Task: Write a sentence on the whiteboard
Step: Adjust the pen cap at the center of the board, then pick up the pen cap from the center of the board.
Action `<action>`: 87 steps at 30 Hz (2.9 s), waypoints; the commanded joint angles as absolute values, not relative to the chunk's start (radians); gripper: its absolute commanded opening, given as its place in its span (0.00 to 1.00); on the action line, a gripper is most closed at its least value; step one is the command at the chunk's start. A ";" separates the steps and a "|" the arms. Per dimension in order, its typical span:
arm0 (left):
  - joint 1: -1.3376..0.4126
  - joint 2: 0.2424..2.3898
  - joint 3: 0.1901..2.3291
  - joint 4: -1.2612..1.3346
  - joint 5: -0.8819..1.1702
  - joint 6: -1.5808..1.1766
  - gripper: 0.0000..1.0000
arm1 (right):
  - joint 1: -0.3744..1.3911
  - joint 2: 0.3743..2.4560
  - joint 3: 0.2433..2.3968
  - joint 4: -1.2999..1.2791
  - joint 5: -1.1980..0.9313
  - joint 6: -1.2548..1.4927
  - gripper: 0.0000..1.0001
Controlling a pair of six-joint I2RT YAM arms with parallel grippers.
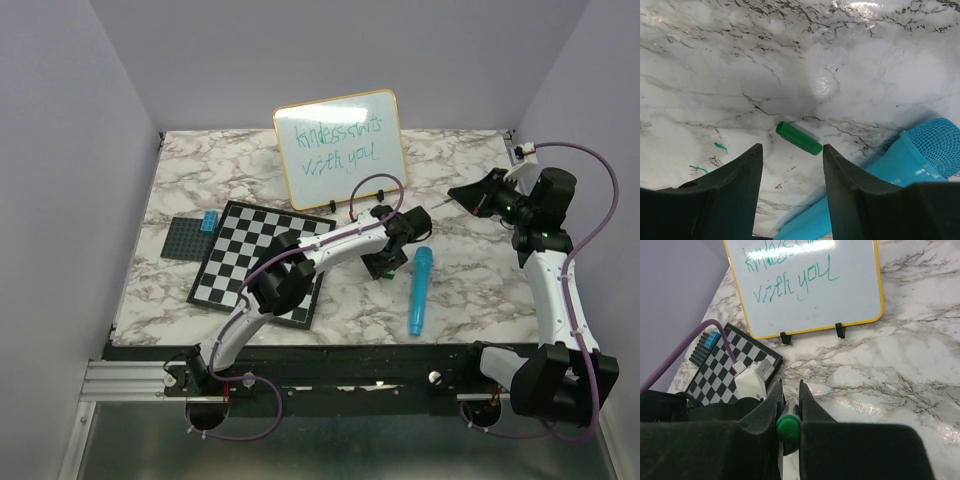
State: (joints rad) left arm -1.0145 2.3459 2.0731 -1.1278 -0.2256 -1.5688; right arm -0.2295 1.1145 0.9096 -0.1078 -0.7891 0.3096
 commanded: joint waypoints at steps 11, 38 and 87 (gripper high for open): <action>-1.003 2.408 2.076 -1.143 -0.144 -1.542 0.46 | -0.236 1.123 0.900 -0.095 -0.828 0.314 0.00; -0.893 2.157 1.510 -0.664 -0.074 -0.543 0.65 | -0.244 1.123 0.881 -0.066 -0.876 0.318 0.00; -0.957 2.143 1.491 -0.825 -0.270 -0.666 0.52 | -0.244 1.187 0.882 -0.063 -0.962 0.270 0.00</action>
State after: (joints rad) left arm -0.9607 2.0754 1.5360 -0.7235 -0.1886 -0.6910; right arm -0.2379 1.1786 0.8886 -0.0765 -0.9371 0.2863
